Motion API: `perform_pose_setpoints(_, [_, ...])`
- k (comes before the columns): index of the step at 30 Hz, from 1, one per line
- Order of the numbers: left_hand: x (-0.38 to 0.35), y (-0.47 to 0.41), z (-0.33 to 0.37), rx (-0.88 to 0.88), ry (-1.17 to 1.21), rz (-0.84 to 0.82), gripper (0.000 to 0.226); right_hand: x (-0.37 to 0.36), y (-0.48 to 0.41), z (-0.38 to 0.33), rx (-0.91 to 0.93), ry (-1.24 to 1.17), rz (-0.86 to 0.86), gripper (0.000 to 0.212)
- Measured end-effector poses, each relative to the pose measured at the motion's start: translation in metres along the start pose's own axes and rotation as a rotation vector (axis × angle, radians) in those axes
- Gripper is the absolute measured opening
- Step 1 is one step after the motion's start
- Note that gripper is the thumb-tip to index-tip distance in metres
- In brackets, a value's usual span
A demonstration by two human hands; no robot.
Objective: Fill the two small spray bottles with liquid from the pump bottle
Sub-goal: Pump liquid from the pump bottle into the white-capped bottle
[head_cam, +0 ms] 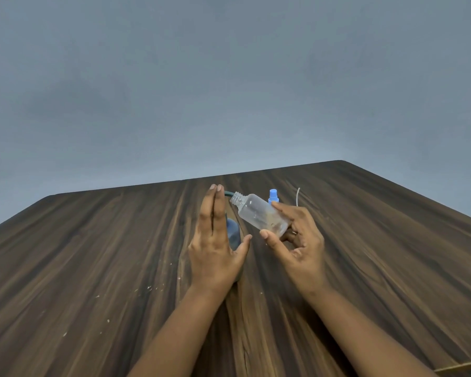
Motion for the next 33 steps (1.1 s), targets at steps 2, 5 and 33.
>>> perform_pose_setpoints(2, [0.0, -0.001, 0.0, -0.006, 0.026, 0.013, 0.107, -0.002, 0.001, 0.001, -0.008, -0.008, -0.015, 0.047])
perform_pose_setpoints(5, [-0.002, -0.003, -0.003, -0.03, 0.106, 0.035, 0.098, -0.004, 0.001, 0.0, -0.014, -0.028, -0.013, 0.051])
perform_pose_setpoints(33, [-0.005, -0.004, -0.007, -0.027, 0.169, 0.102, 0.09, -0.006, 0.003, -0.006, 0.019, 0.041, -0.027, 0.048])
Point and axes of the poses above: each hand's wrist, its own y-axis away from the middle knuckle, its own x-axis out of the back of the hand, z = x × y, the point moved 3 cm from there along -y, towards the middle knuckle, and after that the axes turned 1 degree about z, right-handed, at the moved point
